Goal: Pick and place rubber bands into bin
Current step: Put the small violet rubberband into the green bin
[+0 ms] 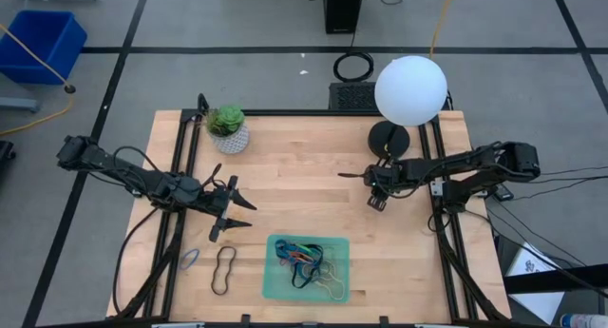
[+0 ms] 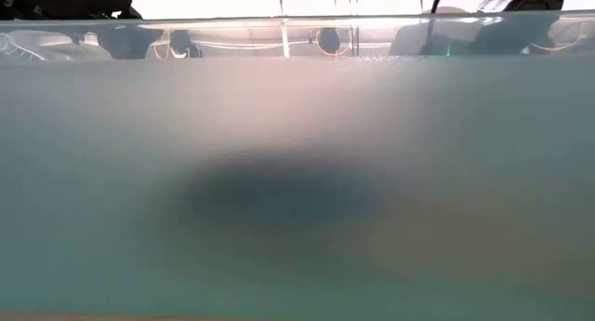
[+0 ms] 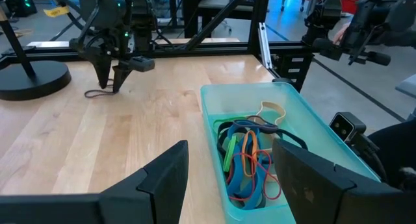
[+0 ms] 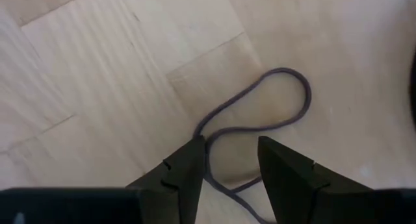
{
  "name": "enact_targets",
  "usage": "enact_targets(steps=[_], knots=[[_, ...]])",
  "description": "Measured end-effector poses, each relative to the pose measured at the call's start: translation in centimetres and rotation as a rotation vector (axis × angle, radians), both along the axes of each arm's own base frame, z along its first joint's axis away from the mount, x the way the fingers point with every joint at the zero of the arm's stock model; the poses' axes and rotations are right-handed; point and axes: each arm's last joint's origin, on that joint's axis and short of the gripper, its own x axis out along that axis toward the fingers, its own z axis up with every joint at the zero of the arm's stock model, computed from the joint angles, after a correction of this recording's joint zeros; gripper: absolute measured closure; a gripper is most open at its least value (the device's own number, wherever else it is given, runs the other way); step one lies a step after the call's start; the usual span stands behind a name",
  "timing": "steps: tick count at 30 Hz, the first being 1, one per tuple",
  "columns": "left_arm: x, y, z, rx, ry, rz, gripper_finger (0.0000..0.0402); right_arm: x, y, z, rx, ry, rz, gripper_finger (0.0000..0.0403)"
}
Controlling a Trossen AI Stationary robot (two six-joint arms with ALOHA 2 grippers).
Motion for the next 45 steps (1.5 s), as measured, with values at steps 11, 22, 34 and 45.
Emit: enact_targets(steps=[11,22,34,45], knots=[[0.0,0.0,0.0,0.001,0.0,0.0,0.0174,0.5,0.1,0.1,0.065,-0.076,-0.025,0.0262],[0.0,0.0,0.0,0.001,0.0,0.0,0.0174,0.6,0.2,0.0,0.121,-0.091,-0.045,0.0262],[0.0,0.0,0.0,0.0,0.0,0.0,0.0174,0.6,0.3,0.0,0.136,-0.09,-0.034,0.0381],[0.0,0.0,0.0,0.0,0.0,0.0,0.0174,1.0,0.3,1.1,0.113,-0.188,-0.01,0.0402]])
